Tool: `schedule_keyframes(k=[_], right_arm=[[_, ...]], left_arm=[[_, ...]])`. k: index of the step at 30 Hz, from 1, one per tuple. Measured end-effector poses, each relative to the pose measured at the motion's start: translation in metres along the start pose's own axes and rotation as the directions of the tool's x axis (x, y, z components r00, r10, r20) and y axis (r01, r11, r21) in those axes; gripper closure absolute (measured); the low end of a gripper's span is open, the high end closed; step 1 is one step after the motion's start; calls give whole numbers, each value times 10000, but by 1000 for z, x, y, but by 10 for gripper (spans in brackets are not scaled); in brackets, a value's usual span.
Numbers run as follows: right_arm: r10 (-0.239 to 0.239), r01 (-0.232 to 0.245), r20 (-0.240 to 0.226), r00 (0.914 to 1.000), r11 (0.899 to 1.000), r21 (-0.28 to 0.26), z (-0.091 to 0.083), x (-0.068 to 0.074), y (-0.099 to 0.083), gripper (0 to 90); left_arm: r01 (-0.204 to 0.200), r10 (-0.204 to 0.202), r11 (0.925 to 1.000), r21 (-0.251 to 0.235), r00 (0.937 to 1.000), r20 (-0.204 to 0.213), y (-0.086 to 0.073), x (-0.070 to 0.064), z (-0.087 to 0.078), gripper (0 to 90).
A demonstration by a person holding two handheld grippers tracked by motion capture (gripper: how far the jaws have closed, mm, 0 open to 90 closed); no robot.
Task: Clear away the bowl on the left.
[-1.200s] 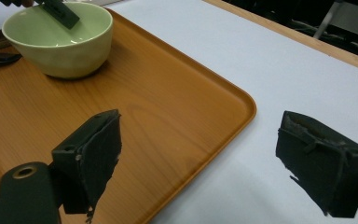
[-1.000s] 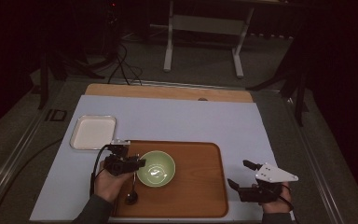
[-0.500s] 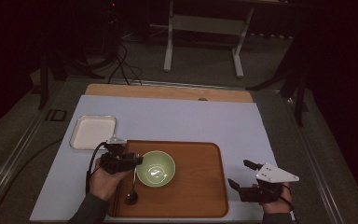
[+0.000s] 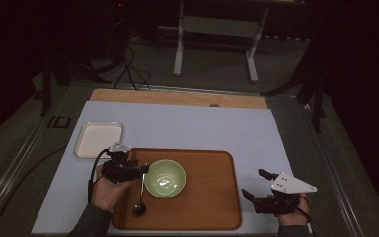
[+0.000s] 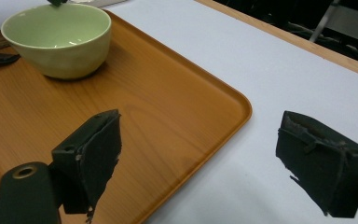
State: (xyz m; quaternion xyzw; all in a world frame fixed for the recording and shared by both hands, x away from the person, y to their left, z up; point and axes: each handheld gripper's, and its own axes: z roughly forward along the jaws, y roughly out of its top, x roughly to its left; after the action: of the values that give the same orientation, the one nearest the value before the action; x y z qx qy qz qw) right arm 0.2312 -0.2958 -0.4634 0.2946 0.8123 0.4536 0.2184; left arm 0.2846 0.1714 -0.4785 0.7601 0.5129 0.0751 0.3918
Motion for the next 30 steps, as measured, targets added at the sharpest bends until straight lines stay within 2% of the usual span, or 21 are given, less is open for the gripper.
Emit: schedule_keyframes(k=[8, 12, 15, 16, 19, 20, 22, 24, 25, 26, 29, 30], right_arm=[[-5, 5, 6, 10000, 10000, 0, 0, 0, 0, 135], [-19, 19, 7, 10000, 10000, 6, 0, 0, 0, 135], [-23, 23, 8, 10000, 10000, 6, 0, 0, 0, 135], [-11, 11, 3, 10000, 10000, 5, 0, 0, 0, 135], [-9, 9, -4, 10000, 10000, 4, 0, 0, 0, 135], [-8, 8, -2, 10000, 10000, 14, 0, 0, 0, 135], [-12, 12, -2, 10000, 10000, 17, 1, 0, 0, 135], [-8, 8, -6, 10000, 10000, 16, 1, 0, 0, 135], [-8, 8, -6, 10000, 10000, 16, 1, 0, 0, 135], [-20, 20, -12, 10000, 10000, 54, 1, 0, 0, 135], [-28, 28, -10, 10000, 10000, 57, 1, 0, 0, 135], [-5, 5, -19, 10000, 10000, 41, 1, 0, 0, 135]], left_arm=[[319, -331, 9980, -549, 9993, -199, 3, 11, -14, 449], [497, -550, 9944, -936, 9969, -554, 5, 23, -25, 444], [530, -608, 9931, -1044, 9955, -727, 6, 28, -30, 444], [622, -728, 9912, -1166, 9934, -882, 6, 33, -34, 446], [708, -840, 9893, -1273, 9913, -1018, 6, 39, -38, 448], [794, -958, 9875, -1364, 9884, -1182, 6, 44, -42, 448], [845, -1022, 9863, -1414, 9871, -1230, 6, 48, -43, 449], [933, -1160, 9840, -1520, 9822, -1478, 7, 56, -47, 448], [933, -1160, 9840, -1520, 9822, -1478, 7, 56, -47, 447], [908, -1174, 9835, -1566, 9784, -1700, 8, 60, -48, 446], [823, -1129, 9836, -1604, 9748, -1924, 8, 64, -49, 444], [786, -1131, 9837, -1619, 9698, -2163, 8, 69, -51, 444]])
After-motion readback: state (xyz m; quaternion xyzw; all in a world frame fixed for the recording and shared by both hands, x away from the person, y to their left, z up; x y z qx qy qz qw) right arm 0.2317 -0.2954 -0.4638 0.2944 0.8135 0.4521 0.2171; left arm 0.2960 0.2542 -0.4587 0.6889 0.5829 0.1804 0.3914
